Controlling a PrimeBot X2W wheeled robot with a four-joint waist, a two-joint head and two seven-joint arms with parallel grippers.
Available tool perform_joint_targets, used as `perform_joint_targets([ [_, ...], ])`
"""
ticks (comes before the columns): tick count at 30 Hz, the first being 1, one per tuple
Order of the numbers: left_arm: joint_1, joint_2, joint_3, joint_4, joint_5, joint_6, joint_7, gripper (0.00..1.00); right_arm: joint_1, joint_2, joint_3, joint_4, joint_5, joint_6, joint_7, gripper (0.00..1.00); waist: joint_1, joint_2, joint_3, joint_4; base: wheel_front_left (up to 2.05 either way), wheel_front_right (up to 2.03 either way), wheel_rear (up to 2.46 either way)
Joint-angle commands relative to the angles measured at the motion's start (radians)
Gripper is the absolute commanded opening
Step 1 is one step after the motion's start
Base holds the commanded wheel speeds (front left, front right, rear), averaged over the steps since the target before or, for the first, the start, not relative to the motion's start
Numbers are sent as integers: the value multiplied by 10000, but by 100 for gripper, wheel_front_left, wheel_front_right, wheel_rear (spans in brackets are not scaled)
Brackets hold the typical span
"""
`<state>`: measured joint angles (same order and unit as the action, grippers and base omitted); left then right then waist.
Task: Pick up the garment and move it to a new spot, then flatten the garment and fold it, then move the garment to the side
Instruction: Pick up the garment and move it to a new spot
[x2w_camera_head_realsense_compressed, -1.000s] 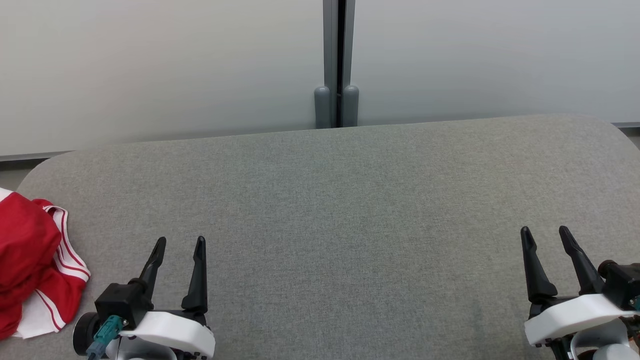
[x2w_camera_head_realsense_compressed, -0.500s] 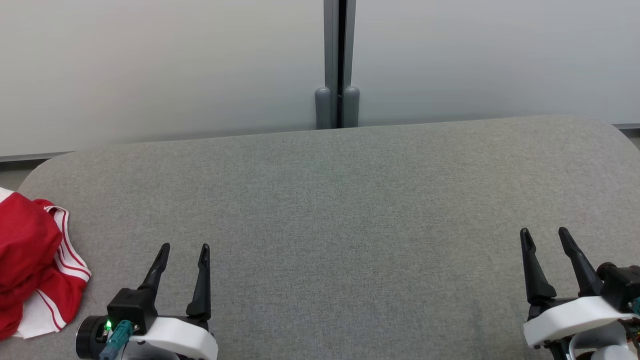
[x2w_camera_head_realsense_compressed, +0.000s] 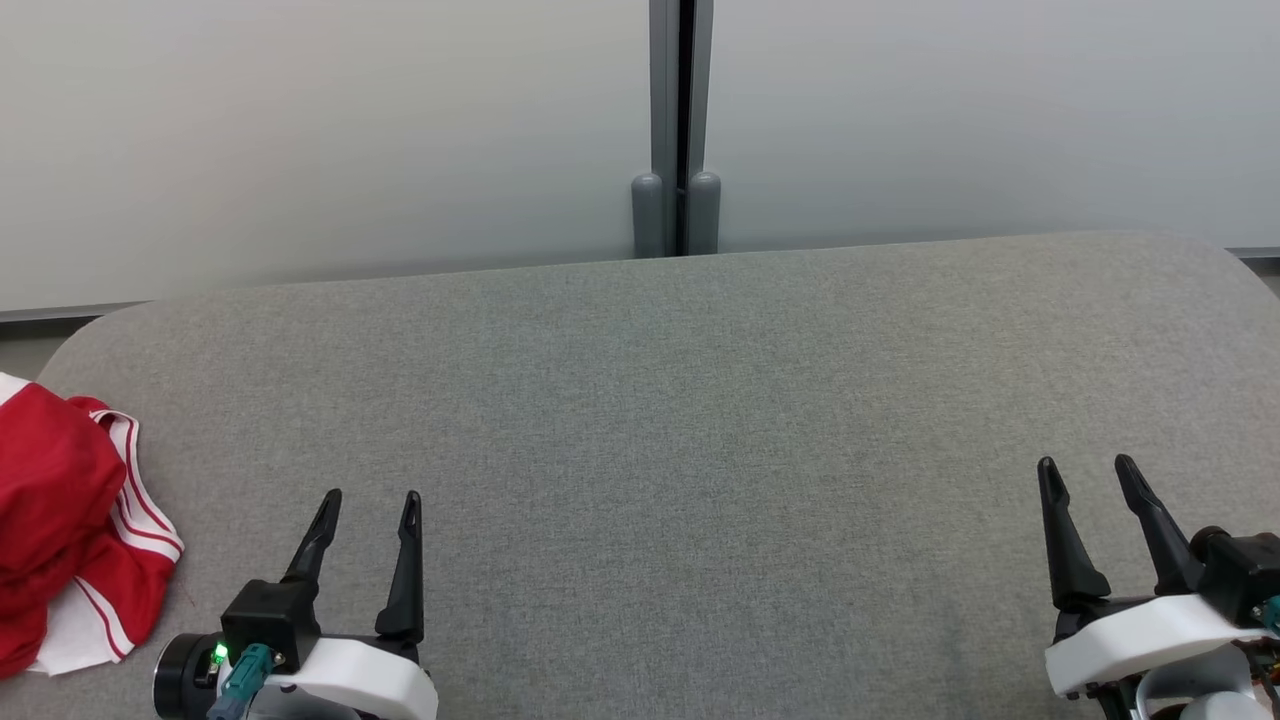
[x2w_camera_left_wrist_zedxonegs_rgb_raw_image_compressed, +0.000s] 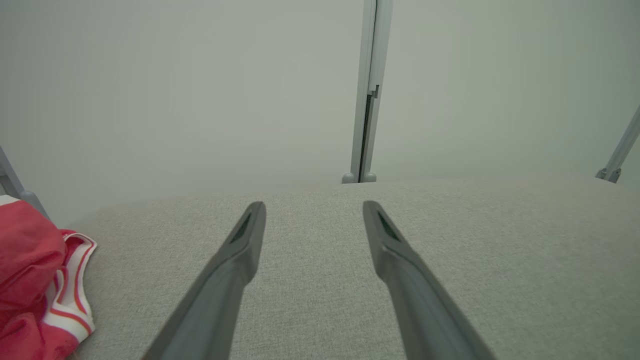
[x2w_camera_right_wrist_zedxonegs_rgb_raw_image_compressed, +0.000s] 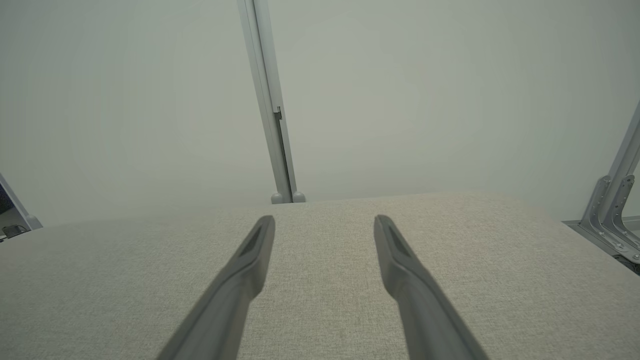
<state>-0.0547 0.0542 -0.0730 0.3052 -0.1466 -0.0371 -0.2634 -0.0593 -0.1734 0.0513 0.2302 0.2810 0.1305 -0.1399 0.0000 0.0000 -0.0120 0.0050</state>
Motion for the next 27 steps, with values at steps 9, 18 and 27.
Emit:
perform_joint_targets([
  [9, -167, 26, 41, 31, -67, 56, -18, 100, 107, -66, -4, 14, 5, 4, 46, 100, 0, 0, 18, 123, 0, 0, 0],
  [18, -440, 16, 127, 16, -332, 99, -18, 100, 153, -123, -69, -466, -150, 4, 264, 100, 0, 0, 79, 954, 0, 0, 0],
  [27, -509, 59, 463, -58, -510, 127, -12, 100, 336, 21, 18, -1310, -304, 2, 699, 100, 0, 0, 95, 2908, 0, 0, 0],
])
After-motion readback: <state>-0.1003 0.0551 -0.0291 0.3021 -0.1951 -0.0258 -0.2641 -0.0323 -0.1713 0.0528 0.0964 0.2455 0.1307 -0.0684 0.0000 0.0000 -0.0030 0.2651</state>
